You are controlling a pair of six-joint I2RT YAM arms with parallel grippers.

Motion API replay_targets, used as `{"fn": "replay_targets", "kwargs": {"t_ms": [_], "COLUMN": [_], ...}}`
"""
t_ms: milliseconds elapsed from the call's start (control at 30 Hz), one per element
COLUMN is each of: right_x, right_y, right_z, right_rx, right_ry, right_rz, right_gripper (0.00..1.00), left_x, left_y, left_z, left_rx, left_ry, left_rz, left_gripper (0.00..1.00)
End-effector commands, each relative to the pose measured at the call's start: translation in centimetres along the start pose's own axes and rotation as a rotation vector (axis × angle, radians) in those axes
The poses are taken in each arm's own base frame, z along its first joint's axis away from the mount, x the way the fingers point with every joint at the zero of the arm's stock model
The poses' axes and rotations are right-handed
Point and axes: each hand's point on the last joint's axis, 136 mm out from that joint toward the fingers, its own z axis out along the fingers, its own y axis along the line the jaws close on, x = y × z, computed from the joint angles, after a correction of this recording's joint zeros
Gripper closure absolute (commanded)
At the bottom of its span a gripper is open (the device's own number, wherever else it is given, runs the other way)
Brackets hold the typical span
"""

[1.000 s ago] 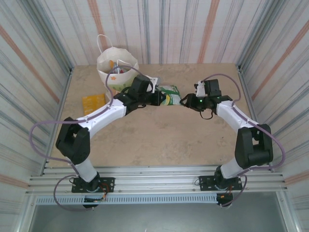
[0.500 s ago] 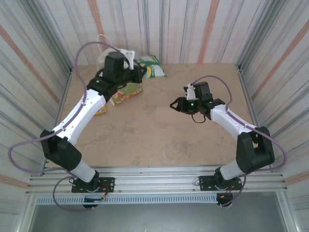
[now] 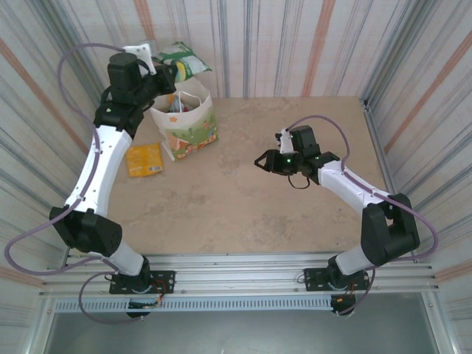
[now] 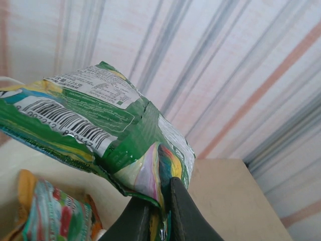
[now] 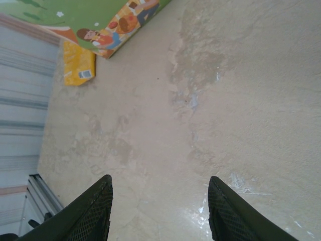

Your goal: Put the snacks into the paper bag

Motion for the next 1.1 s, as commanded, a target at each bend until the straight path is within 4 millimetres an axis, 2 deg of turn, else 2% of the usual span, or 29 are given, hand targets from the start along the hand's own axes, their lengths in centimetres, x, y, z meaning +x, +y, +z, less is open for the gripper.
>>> {"fn": "replay_targets", "kwargs": {"t_ms": [0, 100, 167, 333, 500, 767, 1067], "right_x": [0.3, 0.4, 0.5, 0.5, 0.7, 0.8, 0.6], "right_y": [0.3, 0.6, 1.0, 1.7, 1.9, 1.7, 2.0], "right_z": [0.4, 0.6, 0.9, 1.5, 1.6, 1.9, 2.0], "right_rx": [-0.004, -0.009, -0.017, -0.028, -0.025, -0.021, -0.024], "right_ry": [0.006, 0.012, 0.018, 0.030, 0.038, 0.043, 0.036], "right_rz": [0.010, 0.004, -0.003, -0.017, -0.025, -0.020, -0.026], "right_gripper": [0.48, 0.48, 0.48, 0.48, 0.48, 0.49, 0.49], "left_x": [-3.4, -2.4, -0.7, 3.8, 6.4, 8.2, 8.5], "left_y": [0.3, 2.6, 3.8, 5.2, 6.1, 7.2, 6.4], "left_z": [-0.9, -0.3, 0.5, 2.3, 3.1, 3.6, 5.2], "left_rx": [0.026, -0.006, -0.014, -0.008, -0.012, -0.037, 0.043], "left_ry": [-0.094, -0.044, 0.022, 0.140, 0.200, 0.241, 0.260], "left_rz": [-0.022, -0.062, -0.090, -0.150, -0.187, -0.183, -0.217], "left_gripper": [1.00, 1.00, 1.00, 1.00, 1.00, 1.00, 0.94]}}
